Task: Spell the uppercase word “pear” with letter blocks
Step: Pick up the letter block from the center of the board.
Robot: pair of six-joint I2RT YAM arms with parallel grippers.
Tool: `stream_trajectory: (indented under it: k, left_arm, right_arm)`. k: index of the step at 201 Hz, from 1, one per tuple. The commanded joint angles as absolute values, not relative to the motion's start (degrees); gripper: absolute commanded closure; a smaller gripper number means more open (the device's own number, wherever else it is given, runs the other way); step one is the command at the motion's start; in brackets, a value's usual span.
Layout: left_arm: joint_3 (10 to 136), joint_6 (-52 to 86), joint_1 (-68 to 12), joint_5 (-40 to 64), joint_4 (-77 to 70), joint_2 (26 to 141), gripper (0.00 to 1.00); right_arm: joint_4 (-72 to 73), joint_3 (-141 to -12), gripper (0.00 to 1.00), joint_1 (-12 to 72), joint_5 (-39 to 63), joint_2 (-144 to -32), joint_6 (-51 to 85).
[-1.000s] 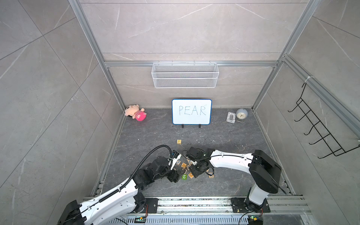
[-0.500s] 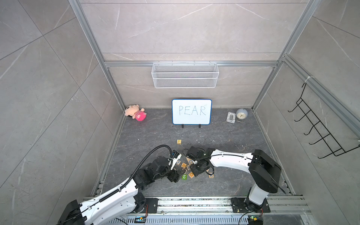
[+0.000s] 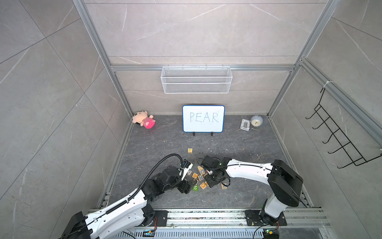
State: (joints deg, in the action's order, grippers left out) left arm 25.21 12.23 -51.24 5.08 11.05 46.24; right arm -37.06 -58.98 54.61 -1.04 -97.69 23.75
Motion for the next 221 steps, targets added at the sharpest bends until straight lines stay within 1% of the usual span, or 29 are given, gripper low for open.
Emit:
stream_trajectory:
  k: [1,51,106,153,187,221]
  left_arm:
    - [27.7,11.2,-51.5,6.1,8.9,46.2,0.18]
    - [27.7,10.9,-51.5,6.1,8.7,46.2,0.18]
    - [27.8,10.7,-51.6,6.3,9.0,46.1,0.18]
    - [27.6,10.5,-51.5,5.7,9.6,44.9,0.18]
    - [27.7,10.4,-51.5,5.8,9.6,44.9,0.18]
    - [27.9,9.9,-51.5,6.0,9.3,45.3,0.18]
  right_arm:
    - [-38.0,-58.8,0.4,54.8,0.0,-97.0,22.3]
    - [-37.9,-60.9,0.39,56.6,2.1,-97.7,21.4]
    - [-39.3,-62.5,0.39,56.6,-2.6,-100.9,24.2]
    - [-40.7,-62.8,0.4,55.8,-4.7,-101.1,25.3]
    - [-40.4,-62.1,0.4,55.4,-3.5,-100.9,24.6]
    - [-39.8,-64.2,0.39,55.4,-1.6,-102.9,23.7]
